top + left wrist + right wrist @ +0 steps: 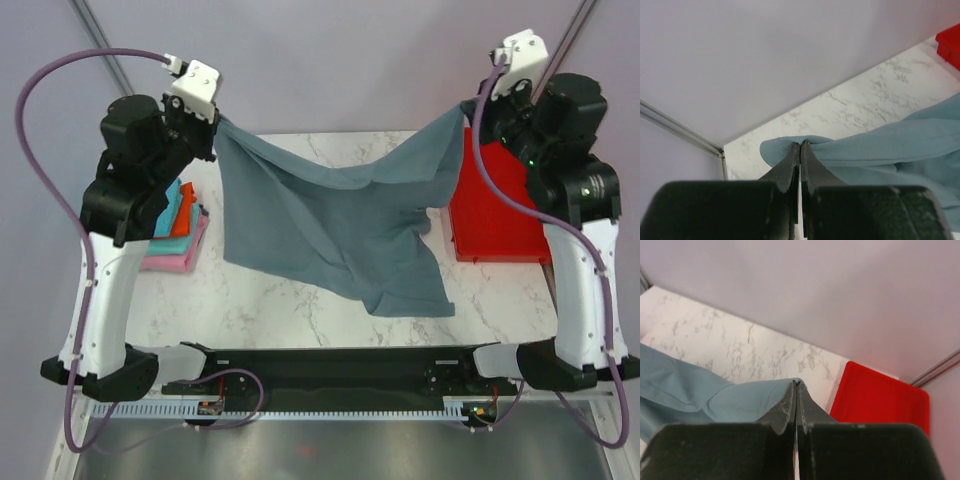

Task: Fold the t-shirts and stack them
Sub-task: Flatten the tshirt out

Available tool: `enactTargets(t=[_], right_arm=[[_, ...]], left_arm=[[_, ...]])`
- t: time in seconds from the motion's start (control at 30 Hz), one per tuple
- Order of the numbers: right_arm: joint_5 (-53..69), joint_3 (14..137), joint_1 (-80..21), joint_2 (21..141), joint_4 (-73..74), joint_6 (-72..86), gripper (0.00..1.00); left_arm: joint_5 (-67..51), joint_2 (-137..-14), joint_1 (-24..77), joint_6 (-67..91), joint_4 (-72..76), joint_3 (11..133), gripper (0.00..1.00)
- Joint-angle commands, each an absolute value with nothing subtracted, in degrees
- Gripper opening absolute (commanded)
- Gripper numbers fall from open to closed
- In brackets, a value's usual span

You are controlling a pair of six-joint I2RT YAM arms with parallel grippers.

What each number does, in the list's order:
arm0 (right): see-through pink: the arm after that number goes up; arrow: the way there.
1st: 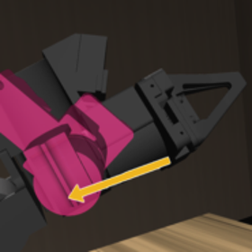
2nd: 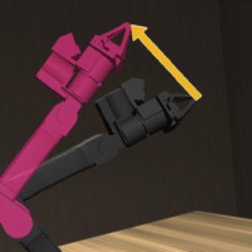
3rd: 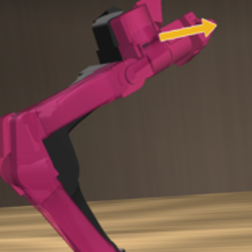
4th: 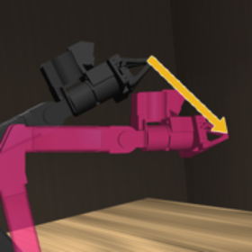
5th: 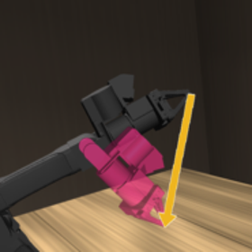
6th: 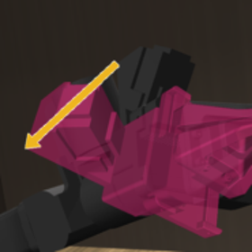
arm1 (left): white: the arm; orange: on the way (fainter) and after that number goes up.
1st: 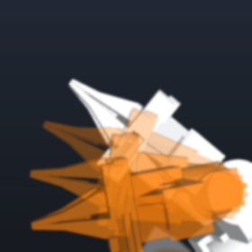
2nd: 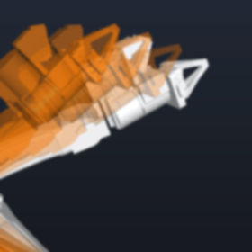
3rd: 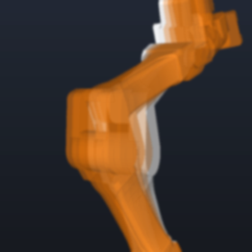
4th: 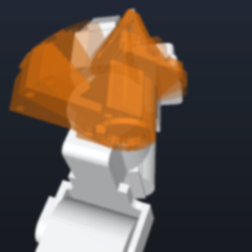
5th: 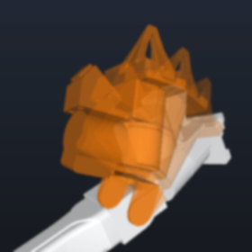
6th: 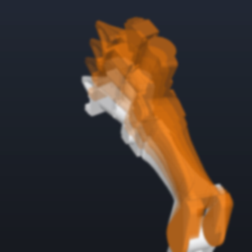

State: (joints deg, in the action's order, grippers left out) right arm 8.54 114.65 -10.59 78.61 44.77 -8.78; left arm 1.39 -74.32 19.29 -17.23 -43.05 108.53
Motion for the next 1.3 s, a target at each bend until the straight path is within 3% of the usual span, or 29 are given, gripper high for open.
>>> enactTargets(t=[0.0, 0.43, 0.7, 0.9, 1.03, 1.27], right_arm=[[3.7, 118.3, -10.5, 72.2, 40.1, -8.2, 0.00], [-2.4, 140.4, -7.6, 68.8, 37.0, -4.9, 0.00], [-1.1, 143.5, -7.4, 69.6, 32.2, -3.9, 0.00], [-2.2, 131.5, -7.4, 66.7, 26.8, -6.0, 0.00], [-1.8, 115.8, -7.5, 67.1, 21.1, -8.2, 0.00], [-1.8, 103.4, -7.4, 74.6, 16.4, -8.4, 0.00]], left_arm=[[2.5, -70.5, 19.0, -22.2, -38.3, 112.0, 0.02], [-9.4, -64.2, 15.4, -21.6, -37.3, 121.1, 0.02], [-16.1, -64.0, 7.9, -13.9, -36.9, 128.0, 0.02], [-17.4, -59.2, 3.8, -10.8, -37.0, 116.0, 0.02], [-17.1, -59.2, 3.7, -11.6, -36.4, 106.2, 0.02], [-16.1, -63.4, 3.8, -13.7, -33.3, 90.3, 0.02]])
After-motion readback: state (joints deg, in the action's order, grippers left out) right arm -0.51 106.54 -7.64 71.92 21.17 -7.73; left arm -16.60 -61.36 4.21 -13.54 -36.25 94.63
